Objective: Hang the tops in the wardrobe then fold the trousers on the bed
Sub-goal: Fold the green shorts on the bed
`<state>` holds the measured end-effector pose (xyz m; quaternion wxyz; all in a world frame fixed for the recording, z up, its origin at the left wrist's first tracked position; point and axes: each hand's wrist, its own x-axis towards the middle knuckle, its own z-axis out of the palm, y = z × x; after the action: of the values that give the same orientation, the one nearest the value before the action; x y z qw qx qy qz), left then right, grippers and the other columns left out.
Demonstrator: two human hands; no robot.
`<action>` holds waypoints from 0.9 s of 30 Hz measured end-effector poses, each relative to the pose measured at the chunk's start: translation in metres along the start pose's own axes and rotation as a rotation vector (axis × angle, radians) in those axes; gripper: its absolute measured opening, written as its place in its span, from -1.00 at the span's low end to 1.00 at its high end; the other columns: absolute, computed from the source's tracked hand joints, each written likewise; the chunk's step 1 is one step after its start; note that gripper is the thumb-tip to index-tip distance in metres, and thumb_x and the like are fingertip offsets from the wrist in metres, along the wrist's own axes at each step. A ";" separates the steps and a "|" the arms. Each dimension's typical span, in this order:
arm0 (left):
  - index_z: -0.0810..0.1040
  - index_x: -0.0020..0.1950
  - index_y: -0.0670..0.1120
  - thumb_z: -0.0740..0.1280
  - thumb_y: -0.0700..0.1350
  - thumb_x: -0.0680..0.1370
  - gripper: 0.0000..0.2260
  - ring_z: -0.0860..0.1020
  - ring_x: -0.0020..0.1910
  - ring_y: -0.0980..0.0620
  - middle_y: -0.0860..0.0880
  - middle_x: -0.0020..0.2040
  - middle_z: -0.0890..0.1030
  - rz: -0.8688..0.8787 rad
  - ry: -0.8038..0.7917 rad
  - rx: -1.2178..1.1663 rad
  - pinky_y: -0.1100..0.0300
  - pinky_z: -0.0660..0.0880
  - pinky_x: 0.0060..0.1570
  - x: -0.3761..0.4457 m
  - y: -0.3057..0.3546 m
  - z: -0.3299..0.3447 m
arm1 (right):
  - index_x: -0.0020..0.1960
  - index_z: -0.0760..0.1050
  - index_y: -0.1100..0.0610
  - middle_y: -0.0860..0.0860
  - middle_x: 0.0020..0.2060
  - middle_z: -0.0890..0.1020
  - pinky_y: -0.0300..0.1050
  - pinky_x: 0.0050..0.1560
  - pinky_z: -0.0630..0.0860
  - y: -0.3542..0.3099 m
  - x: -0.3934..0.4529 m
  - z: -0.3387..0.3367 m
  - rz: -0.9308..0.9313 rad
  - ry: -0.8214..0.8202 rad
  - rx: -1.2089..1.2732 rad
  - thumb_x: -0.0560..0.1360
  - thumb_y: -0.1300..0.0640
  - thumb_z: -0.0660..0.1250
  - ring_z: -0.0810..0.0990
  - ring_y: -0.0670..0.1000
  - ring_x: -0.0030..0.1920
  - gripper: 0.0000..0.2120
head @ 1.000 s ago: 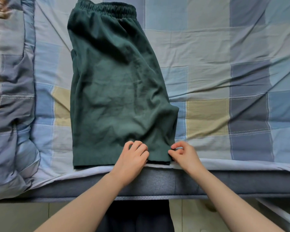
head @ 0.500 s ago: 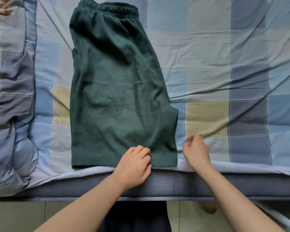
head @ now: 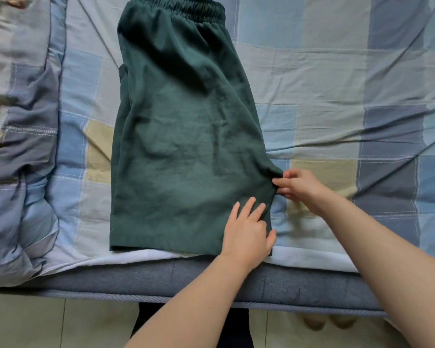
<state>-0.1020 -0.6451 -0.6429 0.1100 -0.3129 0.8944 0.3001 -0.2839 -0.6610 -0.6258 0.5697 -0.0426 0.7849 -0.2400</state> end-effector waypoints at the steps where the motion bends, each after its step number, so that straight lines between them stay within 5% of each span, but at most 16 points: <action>1: 0.69 -0.11 -0.05 0.21 0.11 0.48 -0.67 0.54 0.26 -0.03 0.04 0.14 0.64 -0.029 0.081 -0.082 0.00 0.47 0.27 -0.002 0.000 0.001 | -0.26 0.31 0.10 0.09 -0.29 0.57 -0.20 -0.22 0.48 0.000 -0.002 0.000 0.024 -0.015 0.056 0.53 0.26 0.33 0.62 -0.01 -0.33 -0.74; 2: 0.64 -0.06 -0.08 0.32 0.08 0.45 -0.74 0.59 0.12 -0.05 0.03 0.06 0.63 -0.078 0.166 -0.172 0.05 0.52 0.14 -0.004 0.001 0.000 | -0.26 0.30 0.10 0.07 -0.31 0.57 -0.16 -0.20 0.50 0.000 -0.005 0.001 0.020 -0.034 0.078 0.53 0.25 0.33 0.63 -0.01 -0.35 -0.73; 4: 0.49 0.21 -0.11 0.44 0.06 0.42 -0.56 0.56 0.02 -0.07 0.00 0.13 0.53 -0.232 0.171 -0.364 0.06 0.48 0.10 -0.002 0.009 -0.012 | -0.24 0.30 0.11 0.02 -0.36 0.53 -0.18 -0.31 0.53 -0.005 -0.019 0.009 -0.043 -0.062 0.104 0.52 0.27 0.34 0.58 -0.06 -0.43 -0.74; 6: 0.27 0.47 -0.08 0.45 0.14 0.42 -0.28 0.47 0.21 -0.03 0.02 0.35 0.39 -0.397 0.082 -0.478 0.07 0.37 0.28 0.006 0.016 -0.030 | -0.22 0.33 0.14 0.00 -0.39 0.48 -0.12 -0.30 0.58 -0.012 -0.032 0.020 -0.154 -0.067 0.057 0.50 0.31 0.35 0.54 -0.07 -0.43 -0.77; 8: 0.18 0.52 -0.03 0.45 0.15 0.41 -0.22 0.44 0.28 0.01 0.06 0.41 0.34 -0.538 0.080 -0.533 0.07 0.34 0.30 0.013 0.018 -0.040 | -0.21 0.37 0.17 0.01 -0.37 0.50 0.00 -0.17 0.60 -0.018 -0.046 0.034 -0.276 -0.062 -0.052 0.48 0.33 0.36 0.56 -0.01 -0.36 -0.81; 10: 0.33 0.40 -0.03 0.43 0.03 0.46 -0.44 0.50 0.23 -0.05 0.02 0.32 0.46 -0.694 0.086 -0.585 0.05 0.41 0.20 0.016 0.011 -0.046 | -0.21 0.42 0.14 0.02 -0.33 0.56 0.08 -0.11 0.59 -0.021 -0.051 0.043 -0.395 -0.071 -0.142 0.46 0.31 0.38 0.59 0.06 -0.28 -0.83; 13: 0.47 -0.05 -0.15 0.32 -0.17 0.47 -0.89 0.54 0.07 -0.22 -0.16 0.00 0.62 -0.812 -0.007 -0.664 0.02 0.47 0.00 0.017 -0.019 -0.045 | -0.08 0.50 0.06 -0.04 -0.11 0.62 0.09 -0.04 0.55 -0.026 -0.048 0.046 -0.691 -0.064 -0.524 0.43 0.36 0.31 0.60 0.10 -0.06 -0.79; 15: 0.52 -0.15 -0.22 0.33 -0.18 0.40 -0.88 0.59 -0.06 -0.23 -0.16 -0.17 0.66 -0.793 -0.043 -0.862 -0.04 0.55 -0.05 0.015 -0.045 -0.040 | 0.09 0.52 0.13 0.05 0.12 0.57 0.10 -0.03 0.56 -0.030 -0.036 0.047 -0.954 0.093 -1.015 0.30 0.46 0.27 0.55 0.17 0.11 -0.57; 17: 0.61 -0.12 -0.21 0.37 -0.15 0.35 -0.82 0.66 -0.10 -0.16 -0.12 -0.21 0.70 -0.775 -0.063 -1.046 -0.08 0.59 -0.03 0.008 -0.063 -0.040 | 0.23 0.50 0.21 0.16 0.27 0.51 0.10 0.06 0.56 -0.036 -0.024 0.055 -1.025 0.207 -1.252 0.24 0.46 0.28 0.49 0.22 0.27 -0.44; 20: 0.62 -0.07 -0.29 0.41 -0.20 0.44 -0.84 0.66 -0.10 -0.15 -0.18 -0.15 0.70 -0.771 -0.125 -1.229 -0.09 0.60 0.01 -0.005 -0.088 -0.040 | 0.37 0.42 0.23 0.18 0.38 0.43 0.12 0.28 0.43 -0.041 -0.008 0.072 -1.093 0.169 -1.411 0.42 0.32 0.00 0.40 0.21 0.39 -0.45; 22: 0.51 -0.16 -0.34 0.41 -0.11 0.40 -0.72 0.54 -0.22 -0.05 -0.17 -0.28 0.59 -0.752 -0.156 -1.238 -0.07 0.58 -0.09 -0.013 -0.101 -0.040 | 0.41 0.38 0.22 0.17 0.41 0.40 0.14 0.33 0.39 -0.040 0.000 0.081 -1.182 0.141 -1.528 0.48 0.32 -0.13 0.37 0.20 0.41 -0.43; 27: 0.21 -0.38 -0.10 0.40 -0.06 0.41 -0.63 0.21 -0.35 0.01 0.00 -0.48 0.25 -0.659 -0.107 -1.117 0.13 0.28 -0.30 -0.020 -0.120 -0.038 | 0.49 0.24 0.25 0.16 0.46 0.31 0.15 0.42 0.28 -0.025 -0.001 0.088 -1.376 0.027 -1.672 0.63 0.27 -0.20 0.25 0.17 0.47 -0.51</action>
<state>-0.0116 -0.7329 -0.6609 0.0613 -0.5657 0.4542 0.6855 -0.2078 -0.7119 -0.6350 0.0946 -0.8464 0.5140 0.1026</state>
